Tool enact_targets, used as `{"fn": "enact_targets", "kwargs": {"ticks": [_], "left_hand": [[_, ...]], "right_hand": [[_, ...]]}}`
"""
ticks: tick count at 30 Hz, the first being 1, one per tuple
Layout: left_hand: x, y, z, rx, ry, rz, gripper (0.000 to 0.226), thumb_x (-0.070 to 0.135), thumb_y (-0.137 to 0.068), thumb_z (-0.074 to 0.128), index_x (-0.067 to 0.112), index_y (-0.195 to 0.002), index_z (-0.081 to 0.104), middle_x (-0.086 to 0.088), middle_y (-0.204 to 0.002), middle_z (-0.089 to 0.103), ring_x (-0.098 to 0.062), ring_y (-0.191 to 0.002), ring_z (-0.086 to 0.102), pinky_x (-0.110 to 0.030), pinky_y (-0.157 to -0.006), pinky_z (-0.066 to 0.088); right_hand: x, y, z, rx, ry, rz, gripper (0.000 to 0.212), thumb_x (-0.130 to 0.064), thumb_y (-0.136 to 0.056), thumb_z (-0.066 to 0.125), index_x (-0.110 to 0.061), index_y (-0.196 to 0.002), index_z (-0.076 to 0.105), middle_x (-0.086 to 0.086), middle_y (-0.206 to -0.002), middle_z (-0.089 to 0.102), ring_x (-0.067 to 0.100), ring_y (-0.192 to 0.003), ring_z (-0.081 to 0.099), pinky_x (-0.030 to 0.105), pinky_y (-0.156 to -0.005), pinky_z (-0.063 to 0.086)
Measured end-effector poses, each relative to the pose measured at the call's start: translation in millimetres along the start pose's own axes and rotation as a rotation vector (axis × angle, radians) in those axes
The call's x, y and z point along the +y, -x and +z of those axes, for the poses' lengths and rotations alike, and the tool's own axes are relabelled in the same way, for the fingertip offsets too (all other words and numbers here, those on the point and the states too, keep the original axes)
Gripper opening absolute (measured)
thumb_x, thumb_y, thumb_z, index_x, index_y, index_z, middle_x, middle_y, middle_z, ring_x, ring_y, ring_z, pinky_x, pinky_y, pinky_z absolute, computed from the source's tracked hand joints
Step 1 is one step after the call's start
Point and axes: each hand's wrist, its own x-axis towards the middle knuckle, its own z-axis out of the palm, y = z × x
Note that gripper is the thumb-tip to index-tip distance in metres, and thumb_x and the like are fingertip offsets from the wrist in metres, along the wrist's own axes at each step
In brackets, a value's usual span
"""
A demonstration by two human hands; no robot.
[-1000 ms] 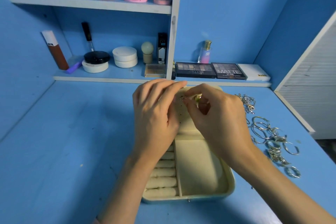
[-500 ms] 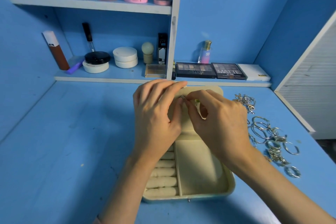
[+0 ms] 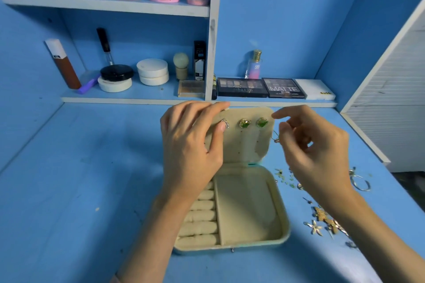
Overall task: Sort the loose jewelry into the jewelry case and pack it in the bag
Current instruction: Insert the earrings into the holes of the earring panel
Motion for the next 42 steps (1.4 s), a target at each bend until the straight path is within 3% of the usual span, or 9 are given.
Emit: {"fn": "enact_targets", "kwargs": {"ticks": [5, 9, 15, 20, 24, 30, 42], "left_hand": [[1, 1, 0, -0.001, 0.000, -0.004, 0.024, 0.015, -0.087, 0.063, 0.015, -0.110, 0.070, 0.000, -0.098, 0.066, -0.021, -0.096, 0.051, -0.030, -0.090, 0.033], [0, 0, 0, -0.013, -0.002, -0.003, 0.025, 0.014, -0.087, 0.064, 0.014, -0.111, 0.069, -0.001, -0.098, 0.067, -0.021, -0.097, 0.051, -0.029, -0.090, 0.031], [0, 1, -1, -0.021, 0.000, 0.001, 0.025, 0.017, -0.088, 0.060, 0.014, -0.112, 0.069, -0.002, -0.098, 0.067, -0.022, -0.097, 0.050, -0.033, -0.089, 0.033], [0, 1, 0, -0.016, -0.001, 0.007, 0.025, 0.017, -0.089, 0.060, 0.014, -0.112, 0.069, -0.003, -0.098, 0.067, -0.023, -0.096, 0.050, -0.034, -0.087, 0.034], [0, 1, 0, -0.015, -0.002, 0.010, 0.025, 0.017, -0.089, 0.059, 0.014, -0.113, 0.068, -0.003, -0.098, 0.067, -0.024, -0.096, 0.050, -0.032, -0.089, 0.032], [-1, 1, -1, -0.022, -0.001, 0.002, 0.026, 0.017, -0.089, 0.060, 0.014, -0.113, 0.068, -0.003, -0.098, 0.067, -0.024, -0.097, 0.050, -0.033, -0.089, 0.033], [-1, 1, 0, -0.016, -0.004, 0.006, 0.025, 0.018, -0.090, 0.059, 0.014, -0.113, 0.068, -0.004, -0.098, 0.066, -0.025, -0.097, 0.050, -0.034, -0.089, 0.033]], "right_hand": [[25, -8, -18, -0.214, -0.009, 0.172, 0.014, -0.008, -0.085, 0.059, -0.020, -0.082, 0.065, -0.006, -0.058, 0.055, 0.012, -0.048, 0.046, 0.014, -0.047, 0.033], [46, -13, -29, -0.473, 0.179, 0.120, 0.013, -0.010, -0.084, 0.065, -0.022, -0.082, 0.070, 0.000, -0.073, 0.065, 0.013, -0.068, 0.054, 0.014, -0.060, 0.040], [60, -12, -38, -0.678, 0.336, 0.054, 0.012, -0.013, -0.083, 0.065, -0.024, -0.084, 0.071, -0.008, -0.080, 0.062, 0.003, -0.076, 0.055, 0.008, -0.064, 0.037], [65, -8, -36, -0.759, 0.316, -0.006, 0.014, -0.012, -0.085, 0.065, -0.023, -0.091, 0.072, -0.013, -0.090, 0.063, 0.005, -0.088, 0.053, 0.010, -0.076, 0.037], [67, -7, -33, -0.786, 0.293, -0.011, 0.014, -0.013, -0.085, 0.065, -0.024, -0.093, 0.072, -0.014, -0.092, 0.064, 0.001, -0.086, 0.055, 0.020, -0.081, 0.045], [68, -8, -33, -0.817, 0.270, -0.013, 0.016, -0.008, -0.085, 0.064, -0.020, -0.090, 0.072, -0.011, -0.087, 0.065, -0.003, -0.079, 0.055, 0.009, -0.076, 0.041], [70, -14, -46, -0.950, 0.297, 0.029, 0.016, -0.012, -0.083, 0.066, -0.026, -0.088, 0.072, -0.016, -0.099, 0.067, -0.001, -0.090, 0.058, 0.011, -0.082, 0.041]]}}
